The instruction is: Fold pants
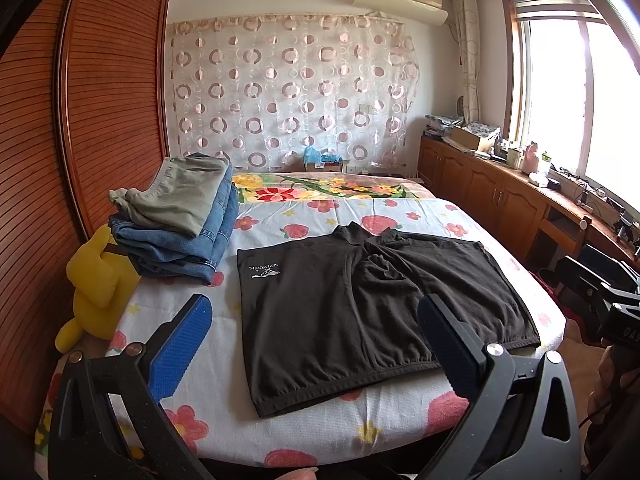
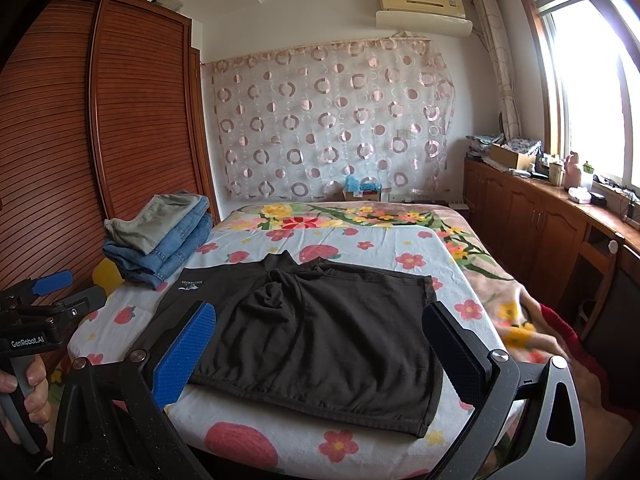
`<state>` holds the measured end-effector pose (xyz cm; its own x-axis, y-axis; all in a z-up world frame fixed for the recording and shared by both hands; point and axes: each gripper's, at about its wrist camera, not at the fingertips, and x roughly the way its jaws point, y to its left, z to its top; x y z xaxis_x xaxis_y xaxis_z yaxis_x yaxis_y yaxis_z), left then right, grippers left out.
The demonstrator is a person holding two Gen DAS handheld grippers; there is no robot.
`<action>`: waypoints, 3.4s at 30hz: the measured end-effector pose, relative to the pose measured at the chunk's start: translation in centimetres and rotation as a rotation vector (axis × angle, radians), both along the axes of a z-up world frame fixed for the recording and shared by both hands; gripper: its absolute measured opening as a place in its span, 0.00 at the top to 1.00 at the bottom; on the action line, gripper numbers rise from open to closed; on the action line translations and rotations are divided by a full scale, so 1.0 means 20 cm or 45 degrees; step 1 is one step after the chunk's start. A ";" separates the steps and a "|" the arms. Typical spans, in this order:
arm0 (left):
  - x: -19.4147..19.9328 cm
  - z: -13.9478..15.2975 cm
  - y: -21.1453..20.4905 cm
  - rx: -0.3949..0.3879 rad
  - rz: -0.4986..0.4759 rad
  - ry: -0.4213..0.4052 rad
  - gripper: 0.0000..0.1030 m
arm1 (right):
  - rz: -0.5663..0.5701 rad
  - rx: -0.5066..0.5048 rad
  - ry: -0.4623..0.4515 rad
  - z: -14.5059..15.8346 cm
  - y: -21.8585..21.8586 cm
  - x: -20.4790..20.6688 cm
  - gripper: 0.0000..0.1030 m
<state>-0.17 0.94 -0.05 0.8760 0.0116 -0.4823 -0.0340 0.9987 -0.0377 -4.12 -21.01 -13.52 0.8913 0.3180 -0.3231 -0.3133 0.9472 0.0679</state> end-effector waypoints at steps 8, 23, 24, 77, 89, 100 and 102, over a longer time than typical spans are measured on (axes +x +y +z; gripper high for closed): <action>0.01 0.00 0.00 0.004 0.004 -0.006 0.00 | 0.002 0.000 -0.001 0.00 0.00 0.00 0.00; -0.01 0.00 0.01 0.000 0.008 -0.009 0.00 | 0.003 0.006 0.000 0.01 0.00 -0.01 0.00; -0.01 0.00 0.01 0.000 0.008 -0.008 0.00 | 0.002 0.006 -0.001 0.01 0.00 -0.01 0.00; 0.20 -0.31 0.25 0.015 0.030 0.254 0.00 | 0.034 -0.121 0.156 -0.05 -0.05 0.18 0.00; 0.19 -0.42 0.37 -0.057 0.036 0.321 0.00 | 0.040 -0.183 0.269 -0.09 -0.02 0.19 0.00; 0.15 -0.43 0.41 -0.126 -0.032 0.323 0.19 | 0.026 -0.220 0.341 -0.03 -0.03 0.20 0.00; 0.16 -0.47 0.41 -0.150 -0.044 0.358 0.32 | 0.026 -0.214 0.346 -0.03 -0.03 0.19 0.00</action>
